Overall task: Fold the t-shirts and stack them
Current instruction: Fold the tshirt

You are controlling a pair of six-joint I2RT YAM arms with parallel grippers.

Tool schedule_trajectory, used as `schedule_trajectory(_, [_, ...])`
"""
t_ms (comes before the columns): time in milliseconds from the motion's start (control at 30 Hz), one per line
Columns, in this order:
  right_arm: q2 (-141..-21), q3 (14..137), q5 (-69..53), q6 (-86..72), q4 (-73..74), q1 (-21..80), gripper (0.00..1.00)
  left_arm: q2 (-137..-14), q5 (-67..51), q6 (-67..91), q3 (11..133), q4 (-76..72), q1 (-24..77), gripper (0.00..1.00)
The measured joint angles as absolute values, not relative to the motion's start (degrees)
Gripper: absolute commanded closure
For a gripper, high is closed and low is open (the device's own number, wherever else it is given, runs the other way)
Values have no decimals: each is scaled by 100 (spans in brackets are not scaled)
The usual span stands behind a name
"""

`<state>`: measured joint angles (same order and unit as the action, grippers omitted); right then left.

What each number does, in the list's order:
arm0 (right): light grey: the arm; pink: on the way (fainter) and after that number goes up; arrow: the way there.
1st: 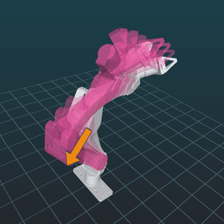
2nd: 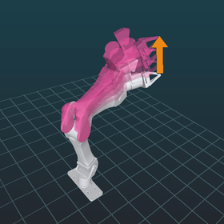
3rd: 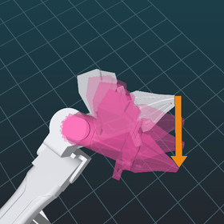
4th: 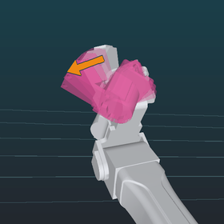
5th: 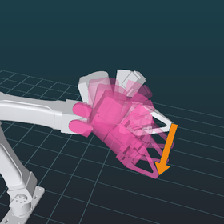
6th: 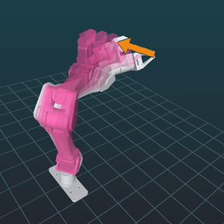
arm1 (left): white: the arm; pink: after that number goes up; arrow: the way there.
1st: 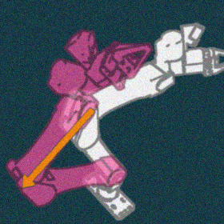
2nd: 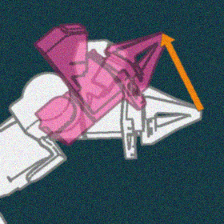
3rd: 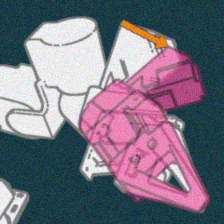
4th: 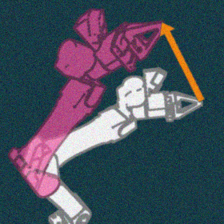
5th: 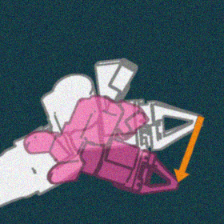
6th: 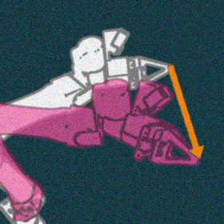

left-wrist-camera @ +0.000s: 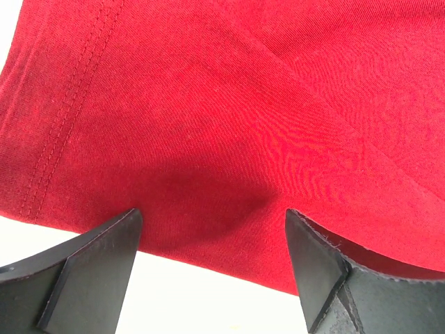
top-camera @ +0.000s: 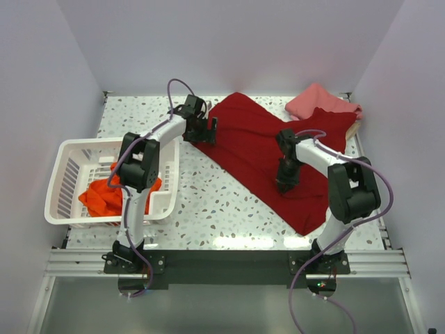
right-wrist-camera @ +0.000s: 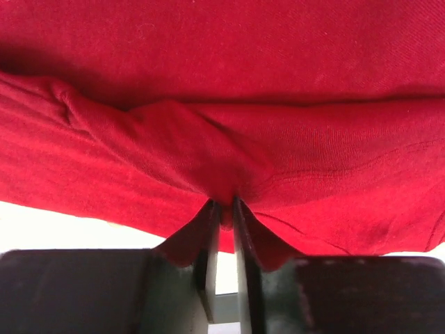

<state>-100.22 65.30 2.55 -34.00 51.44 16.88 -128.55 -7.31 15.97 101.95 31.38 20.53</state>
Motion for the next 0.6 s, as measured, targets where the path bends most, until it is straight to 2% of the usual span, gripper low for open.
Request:
schedule_trajectory(100, [-10088, 6530, 268, -3352, 5137, 1688, 96, -12842, -733, 1597, 10167, 3118, 2049, 11])
schedule_trajectory(367, [-10381, 7188, 495, -3098, 5441, 1688, 96, -12822, -749, 1594, 10132, 3089, 2016, 11])
schedule_trajectory(567, [-11072, 8466, 1153, -2840, 5961, 1693, 76, -12763, -751, 1590, 10047, 3074, 2005, 11])
schedule_trajectory(600, [-11220, 8722, 1313, -2818, 6060, 1693, 68, -12759, -749, 1590, 10040, 3074, 2001, 11])
